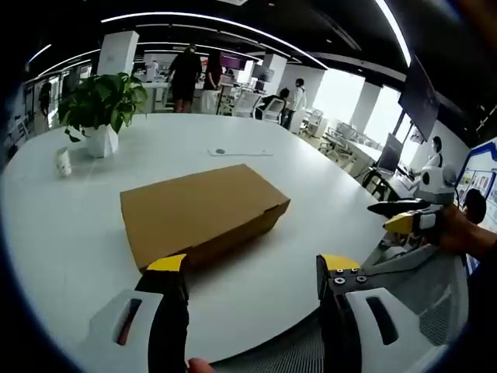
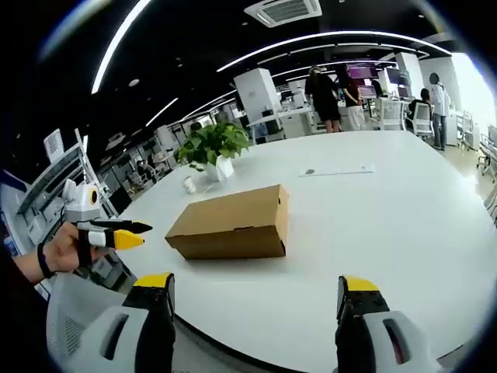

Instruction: Operate the shoe box by opening the lid, removing the specified soft item, and placing it in the target area until the item is outside and the box remains undamaged.

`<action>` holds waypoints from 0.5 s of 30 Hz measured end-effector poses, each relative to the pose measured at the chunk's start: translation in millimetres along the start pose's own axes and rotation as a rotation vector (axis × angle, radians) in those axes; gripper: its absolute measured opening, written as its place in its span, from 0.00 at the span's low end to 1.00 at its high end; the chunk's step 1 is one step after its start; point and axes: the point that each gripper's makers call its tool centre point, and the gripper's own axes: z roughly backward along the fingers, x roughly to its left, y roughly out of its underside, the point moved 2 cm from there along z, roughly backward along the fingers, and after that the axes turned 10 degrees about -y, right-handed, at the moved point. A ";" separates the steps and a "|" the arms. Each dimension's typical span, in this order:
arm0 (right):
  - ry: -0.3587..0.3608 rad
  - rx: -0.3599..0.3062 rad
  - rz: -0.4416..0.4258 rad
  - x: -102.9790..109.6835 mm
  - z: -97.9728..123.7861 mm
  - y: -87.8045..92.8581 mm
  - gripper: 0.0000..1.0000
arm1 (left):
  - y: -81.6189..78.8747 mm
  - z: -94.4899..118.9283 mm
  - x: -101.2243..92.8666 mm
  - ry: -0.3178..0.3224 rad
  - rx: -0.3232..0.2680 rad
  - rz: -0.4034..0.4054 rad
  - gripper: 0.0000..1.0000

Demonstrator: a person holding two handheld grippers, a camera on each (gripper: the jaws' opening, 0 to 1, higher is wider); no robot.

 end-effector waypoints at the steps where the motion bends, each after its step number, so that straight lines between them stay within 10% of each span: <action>1: 0.000 -0.001 -0.001 -0.1 0.2 0.0 0.86 | 0.3 -0.1 -0.6 0.001 0.002 -0.002 0.68; 15: 0.002 0.004 -0.004 -0.4 0.2 1.2 0.86 | 1.0 -0.2 -0.3 0.002 0.004 -0.004 0.69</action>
